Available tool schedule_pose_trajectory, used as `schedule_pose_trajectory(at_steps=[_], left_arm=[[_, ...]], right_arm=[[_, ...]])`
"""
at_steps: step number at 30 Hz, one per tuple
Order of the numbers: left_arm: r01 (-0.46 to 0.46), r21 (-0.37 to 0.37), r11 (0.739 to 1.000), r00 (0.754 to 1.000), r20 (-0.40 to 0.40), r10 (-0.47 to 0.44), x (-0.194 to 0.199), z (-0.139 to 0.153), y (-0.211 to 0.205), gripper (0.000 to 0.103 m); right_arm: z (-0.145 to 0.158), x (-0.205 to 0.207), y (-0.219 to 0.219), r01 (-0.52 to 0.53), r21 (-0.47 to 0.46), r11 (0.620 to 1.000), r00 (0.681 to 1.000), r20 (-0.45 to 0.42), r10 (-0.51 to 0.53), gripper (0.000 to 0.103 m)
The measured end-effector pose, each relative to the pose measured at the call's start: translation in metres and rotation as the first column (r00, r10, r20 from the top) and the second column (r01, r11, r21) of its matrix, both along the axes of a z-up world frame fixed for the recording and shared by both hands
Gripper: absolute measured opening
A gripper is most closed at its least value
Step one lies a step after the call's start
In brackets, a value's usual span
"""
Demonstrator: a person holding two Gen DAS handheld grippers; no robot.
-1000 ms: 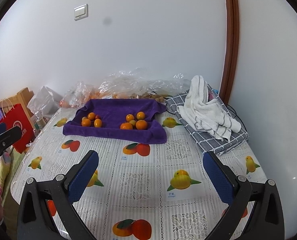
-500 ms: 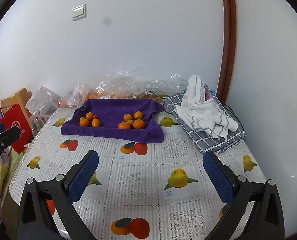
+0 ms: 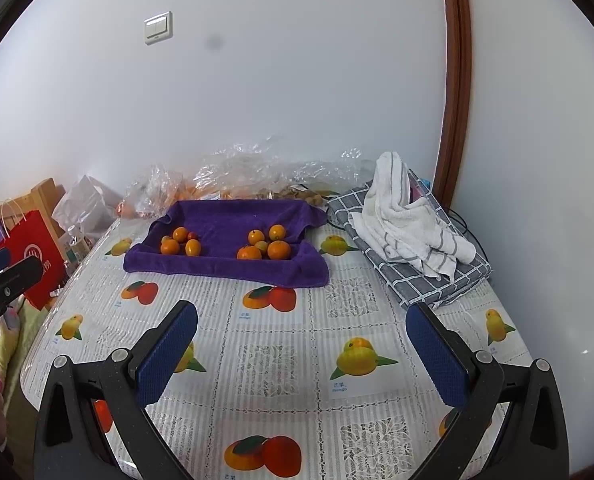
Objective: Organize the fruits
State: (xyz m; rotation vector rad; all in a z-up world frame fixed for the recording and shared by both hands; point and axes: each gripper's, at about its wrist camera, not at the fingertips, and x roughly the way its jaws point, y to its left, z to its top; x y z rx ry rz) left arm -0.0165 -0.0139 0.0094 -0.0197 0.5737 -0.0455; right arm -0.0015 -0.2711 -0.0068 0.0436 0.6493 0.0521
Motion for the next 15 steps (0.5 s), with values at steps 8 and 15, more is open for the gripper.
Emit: schedule_pose_trajectory(at_steps=[8,15], left_arm=[[0.0,0.0,1.0,1.0,0.0,0.0,-0.0001,-0.0002,-0.0005,0.102],[0.003,0.0,1.0,1.0,0.001,-0.003,-0.002,0.0007,0.0003,0.102]], right_arm=[[0.0014,-0.0007,0.0012,-0.001,-0.004,1.0,1.0,0.003,0.001,0.103],[0.0022,-0.0018,0.0017,0.002,0.0,1.0,1.0,0.003,-0.002,0.103]])
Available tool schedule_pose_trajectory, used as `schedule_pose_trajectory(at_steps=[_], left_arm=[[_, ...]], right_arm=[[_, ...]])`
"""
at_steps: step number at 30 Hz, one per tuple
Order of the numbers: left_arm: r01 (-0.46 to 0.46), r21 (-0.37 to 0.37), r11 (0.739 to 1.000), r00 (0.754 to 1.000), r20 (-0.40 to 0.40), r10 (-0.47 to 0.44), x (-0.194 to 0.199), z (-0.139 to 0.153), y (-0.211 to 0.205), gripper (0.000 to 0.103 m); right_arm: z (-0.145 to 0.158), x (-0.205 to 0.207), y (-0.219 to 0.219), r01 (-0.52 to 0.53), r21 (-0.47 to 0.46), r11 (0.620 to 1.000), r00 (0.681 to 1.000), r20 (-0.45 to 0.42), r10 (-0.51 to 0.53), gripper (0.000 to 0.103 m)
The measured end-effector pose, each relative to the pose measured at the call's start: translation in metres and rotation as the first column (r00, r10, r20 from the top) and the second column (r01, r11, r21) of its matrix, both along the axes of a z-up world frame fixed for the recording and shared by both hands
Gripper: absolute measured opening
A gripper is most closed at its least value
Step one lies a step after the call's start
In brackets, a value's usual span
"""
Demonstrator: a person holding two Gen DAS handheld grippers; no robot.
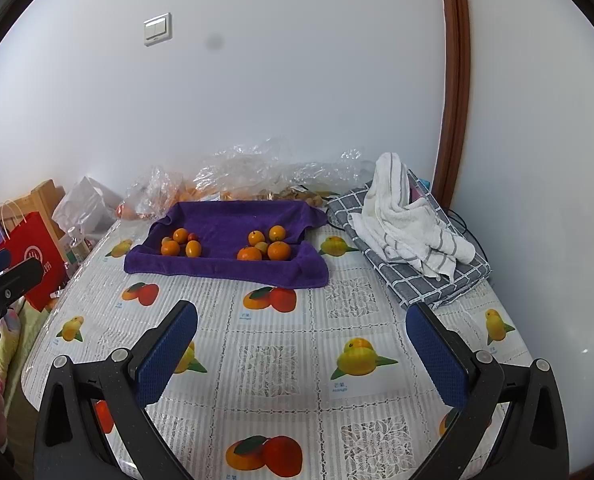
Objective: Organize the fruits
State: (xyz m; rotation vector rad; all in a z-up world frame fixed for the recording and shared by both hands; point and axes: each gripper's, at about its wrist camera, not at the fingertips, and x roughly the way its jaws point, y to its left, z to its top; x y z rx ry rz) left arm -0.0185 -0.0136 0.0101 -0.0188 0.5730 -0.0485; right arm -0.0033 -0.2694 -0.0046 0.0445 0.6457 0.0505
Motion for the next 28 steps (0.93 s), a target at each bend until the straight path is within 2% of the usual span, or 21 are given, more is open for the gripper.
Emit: schedule_pose_trajectory(at_steps=[28], left_arm=[[0.004,0.015,1.0,1.0,0.003,-0.004,-0.0001,0.0043,0.0016,0.102]], right_arm=[[-0.0001,-0.0002,-0.0002,-0.001,0.014,1.0,1.0,0.0,0.001,0.103]])
